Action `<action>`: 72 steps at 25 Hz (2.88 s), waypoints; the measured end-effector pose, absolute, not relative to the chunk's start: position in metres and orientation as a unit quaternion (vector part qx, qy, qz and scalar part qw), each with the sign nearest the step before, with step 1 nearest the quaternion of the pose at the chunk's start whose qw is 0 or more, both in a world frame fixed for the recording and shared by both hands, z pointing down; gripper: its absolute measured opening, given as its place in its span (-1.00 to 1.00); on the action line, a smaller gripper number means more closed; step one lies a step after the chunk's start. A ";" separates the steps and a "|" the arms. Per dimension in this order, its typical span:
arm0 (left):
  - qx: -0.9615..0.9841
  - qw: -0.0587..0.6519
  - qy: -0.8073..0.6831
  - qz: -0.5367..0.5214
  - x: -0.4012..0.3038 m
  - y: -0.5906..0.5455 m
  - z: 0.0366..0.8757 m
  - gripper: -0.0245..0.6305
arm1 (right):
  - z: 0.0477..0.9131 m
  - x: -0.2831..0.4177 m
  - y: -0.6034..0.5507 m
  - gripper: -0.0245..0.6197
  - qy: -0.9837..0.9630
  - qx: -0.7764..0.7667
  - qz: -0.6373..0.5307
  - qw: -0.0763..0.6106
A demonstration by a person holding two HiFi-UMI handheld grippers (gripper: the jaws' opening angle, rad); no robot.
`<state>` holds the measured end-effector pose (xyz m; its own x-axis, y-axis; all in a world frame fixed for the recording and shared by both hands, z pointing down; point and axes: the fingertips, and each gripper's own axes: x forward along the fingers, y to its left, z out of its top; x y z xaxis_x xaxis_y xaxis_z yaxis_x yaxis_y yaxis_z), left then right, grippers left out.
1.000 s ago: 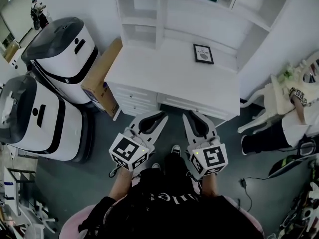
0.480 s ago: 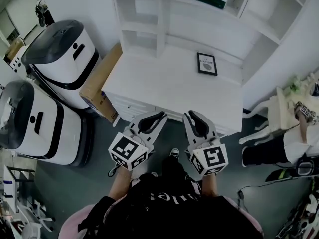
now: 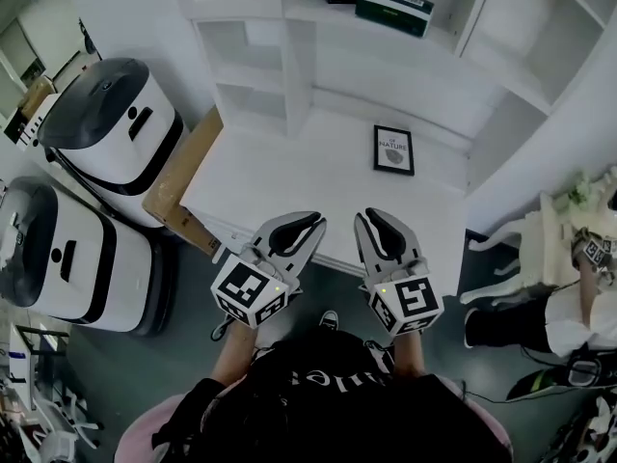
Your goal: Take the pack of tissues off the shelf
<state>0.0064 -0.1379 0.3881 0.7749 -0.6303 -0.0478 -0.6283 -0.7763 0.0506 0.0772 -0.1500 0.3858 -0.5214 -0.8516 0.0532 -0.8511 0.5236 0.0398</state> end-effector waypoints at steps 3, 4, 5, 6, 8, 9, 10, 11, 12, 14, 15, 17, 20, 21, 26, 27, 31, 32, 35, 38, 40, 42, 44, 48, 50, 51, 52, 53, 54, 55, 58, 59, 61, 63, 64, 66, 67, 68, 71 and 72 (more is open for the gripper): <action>0.939 0.011 -0.343 -0.028 0.023 -0.161 0.385 -0.79 | 0.385 0.094 -0.174 -0.66 -0.877 0.479 -0.004 0.030; 0.938 0.009 -0.345 -0.027 0.028 -0.167 0.384 -0.79 | 0.384 0.099 -0.181 -0.66 -0.878 0.477 -0.004 0.029; 0.937 0.007 -0.348 -0.025 0.032 -0.173 0.384 -0.79 | 0.384 0.103 -0.187 -0.66 -0.879 0.476 -0.004 0.026; 0.936 0.005 -0.350 -0.023 0.035 -0.178 0.383 -0.79 | 0.383 0.107 -0.192 -0.66 -0.880 0.475 -0.004 0.024; 0.935 0.000 -0.353 -0.018 0.041 -0.187 0.382 -0.79 | 0.383 0.113 -0.201 -0.66 -0.880 0.474 -0.003 0.020; 0.935 -0.002 -0.354 -0.015 0.044 -0.190 0.382 -0.79 | 0.383 0.116 -0.206 -0.66 -0.881 0.473 -0.002 0.018; 0.935 -0.006 -0.355 -0.012 0.046 -0.194 0.381 -0.79 | 0.383 0.118 -0.210 -0.66 -0.882 0.472 -0.001 0.017; 0.935 -0.009 -0.355 -0.009 0.048 -0.198 0.380 -0.79 | 0.383 0.120 -0.213 -0.66 -0.882 0.470 -0.001 0.016; 0.935 -0.013 -0.356 -0.007 0.049 -0.202 0.378 -0.79 | 0.382 0.121 -0.217 -0.66 -0.883 0.469 -0.002 0.015; 0.934 -0.019 -0.357 -0.006 0.050 -0.210 0.374 -0.79 | 0.380 0.124 -0.224 -0.66 -0.883 0.470 -0.002 0.012; 0.934 -0.021 -0.358 -0.006 0.050 -0.214 0.371 -0.79 | 0.379 0.125 -0.228 -0.66 -0.882 0.471 -0.003 0.011; 0.934 -0.026 -0.357 -0.007 0.050 -0.224 0.366 -0.79 | 0.375 0.128 -0.236 -0.66 -0.880 0.474 -0.005 0.010; 0.935 -0.036 -0.353 -0.010 0.049 -0.241 0.359 -0.79 | 0.369 0.130 -0.249 -0.66 -0.877 0.479 -0.012 0.008; 0.936 -0.038 -0.351 -0.010 0.049 -0.247 0.356 -0.79 | 0.366 0.130 -0.254 -0.66 -0.876 0.482 -0.015 0.008; 0.943 -0.052 -0.328 -0.016 0.052 -0.283 0.342 -0.79 | 0.354 0.136 -0.285 -0.66 -0.864 0.503 -0.026 0.008; 0.944 -0.057 -0.323 -0.016 0.052 -0.292 0.338 -0.79 | 0.351 0.136 -0.292 -0.66 -0.862 0.506 -0.028 0.007; 0.949 -0.072 -0.305 -0.023 0.054 -0.327 0.321 -0.79 | 0.337 0.141 -0.320 -0.65 -0.852 0.522 -0.036 0.004; 0.951 -0.076 -0.298 -0.025 0.055 -0.335 0.316 -0.79 | 0.333 0.143 -0.327 -0.65 -0.849 0.527 -0.041 0.005; 0.956 -0.095 -0.276 -0.029 0.058 -0.359 0.301 -0.79 | 0.320 0.147 -0.349 -0.65 -0.838 0.543 -0.056 0.008; 0.958 -0.120 -0.260 -0.031 0.062 -0.385 0.281 -0.79 | 0.307 0.152 -0.372 -0.65 -0.829 0.556 -0.069 0.010; 0.958 -0.133 -0.252 -0.036 0.064 -0.402 0.268 -0.78 | 0.297 0.156 -0.385 -0.65 -0.824 0.562 -0.078 0.011; 0.958 -0.139 -0.247 -0.042 0.066 -0.419 0.255 -0.78 | 0.286 0.159 -0.399 -0.62 -0.818 0.568 -0.089 0.015; 0.958 -0.141 -0.243 -0.048 0.068 -0.435 0.242 -0.78 | 0.275 0.164 -0.413 -0.54 -0.813 0.574 -0.101 0.022; 0.959 -0.142 -0.239 -0.057 0.071 -0.464 0.219 -0.71 | 0.252 0.177 -0.439 -0.44 -0.801 0.587 -0.113 0.023; 0.959 -0.145 -0.239 -0.054 0.073 -0.477 0.211 -0.62 | 0.241 0.185 -0.449 -0.40 -0.794 0.596 -0.117 0.019; 0.959 -0.143 -0.240 -0.053 0.073 -0.484 0.207 -0.58 | 0.235 0.190 -0.455 -0.38 -0.789 0.602 -0.121 0.019; 0.959 -0.140 -0.242 -0.052 0.072 -0.491 0.204 -0.54 | 0.229 0.194 -0.460 -0.36 -0.785 0.607 -0.126 0.019; 0.959 -0.135 -0.245 -0.051 0.072 -0.498 0.201 -0.50 | 0.222 0.198 -0.464 -0.34 -0.780 0.611 -0.131 0.020; 0.958 -0.129 -0.250 -0.049 0.071 -0.507 0.198 -0.45 | 0.216 0.201 -0.469 -0.33 -0.777 0.614 -0.134 0.020; 0.958 -0.123 -0.255 -0.045 0.071 -0.515 0.196 -0.39 | 0.210 0.203 -0.474 -0.32 -0.775 0.616 -0.137 0.020; 0.958 -0.104 -0.266 -0.025 0.074 -0.538 0.195 -0.27 | 0.195 0.208 -0.489 -0.27 -0.774 0.620 -0.127 0.018; 0.959 -0.097 -0.267 -0.017 0.076 -0.544 0.196 -0.25 | 0.192 0.209 -0.494 -0.25 -0.775 0.620 -0.120 0.016; 0.958 -0.088 -0.272 -0.003 0.079 -0.549 0.197 -0.22 | 0.189 0.209 -0.503 -0.23 -0.779 0.619 -0.103 0.013; 0.956 -0.089 -0.279 0.010 0.082 -0.552 0.195 -0.22 | 0.189 0.210 -0.510 -0.22 -0.779 0.620 -0.089 0.017; 0.954 -0.093 -0.283 0.017 0.084 -0.554 0.194 -0.22 | 0.189 0.211 -0.514 -0.22 -0.778 0.623 -0.084 0.020; 0.951 -0.097 -0.291 0.032 0.089 -0.560 0.191 -0.22 | 0.190 0.213 -0.519 -0.22 -0.774 0.628 -0.077 0.025; 0.951 -0.095 -0.292 0.042 0.092 -0.563 0.190 -0.22 | 0.190 0.214 -0.521 -0.22 -0.773 0.630 -0.074 0.026; 0.951 -0.091 -0.291 0.057 0.095 -0.565 0.191 -0.22 | 0.191 0.213 -0.523 -0.22 -0.773 0.630 -0.072 0.025; 0.949 -0.084 -0.286 0.104 0.102 -0.568 0.199 -0.22 | 0.191 0.212 -0.524 -0.22 -0.773 0.631 -0.070 0.023; 0.947 -0.085 -0.287 0.117 0.104 -0.569 0.202 -0.22 | 0.191 0.212 -0.524 -0.22 -0.773 0.630 -0.071 0.024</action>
<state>0.1036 -0.5685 0.2016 0.8078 -0.5637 0.1721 -0.5243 -0.8207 -0.2271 0.2120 -0.5237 0.1913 -0.2043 -0.9775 -0.0524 -0.9707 0.1954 0.1399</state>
